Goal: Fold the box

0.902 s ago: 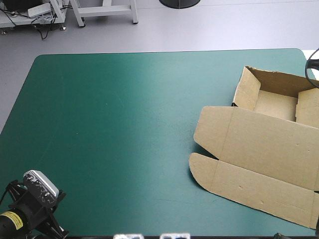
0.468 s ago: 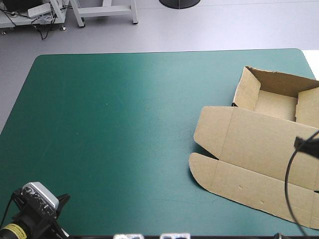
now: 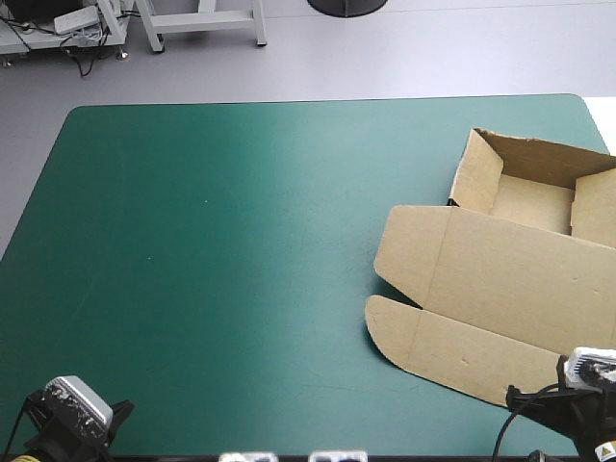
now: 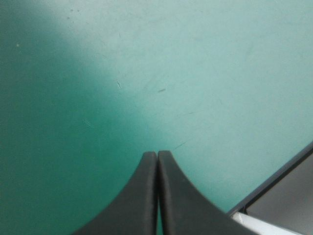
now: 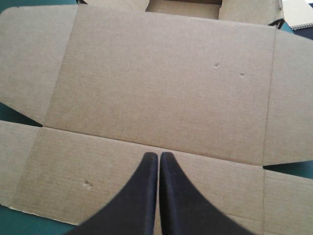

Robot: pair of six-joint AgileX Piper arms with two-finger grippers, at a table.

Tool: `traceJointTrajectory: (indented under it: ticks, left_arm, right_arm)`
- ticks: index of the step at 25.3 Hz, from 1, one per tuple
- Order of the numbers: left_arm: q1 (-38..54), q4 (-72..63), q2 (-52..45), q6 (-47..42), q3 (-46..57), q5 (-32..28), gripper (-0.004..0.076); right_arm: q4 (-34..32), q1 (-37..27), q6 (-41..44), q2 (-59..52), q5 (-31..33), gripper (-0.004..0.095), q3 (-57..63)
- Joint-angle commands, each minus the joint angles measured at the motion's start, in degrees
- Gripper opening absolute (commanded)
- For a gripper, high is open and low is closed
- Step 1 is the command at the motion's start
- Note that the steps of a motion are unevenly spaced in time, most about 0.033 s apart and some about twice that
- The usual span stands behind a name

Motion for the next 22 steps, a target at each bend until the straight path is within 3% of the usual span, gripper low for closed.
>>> traceJointTrajectory:
  ticks: [1,9,22]
  left_arm:
    - [-0.36,-0.26,0.79,-0.25,-0.71,-3.54,-0.0011]
    - [-0.36,-0.26,0.79,-0.25,-0.71,-3.37,-0.0011]
    - [-0.36,-0.26,0.79,-0.25,-0.71,-3.24,-0.0011]
  right_arm:
    - [0.59,-0.28,-0.23,-0.93,-5.17,-0.0001,2.32]
    - [0.44,-0.28,-2.25,-2.91,-6.79,-0.0001,10.84]
    - [0.44,-0.28,-2.16,-3.05,-7.75,-0.0005,11.11]
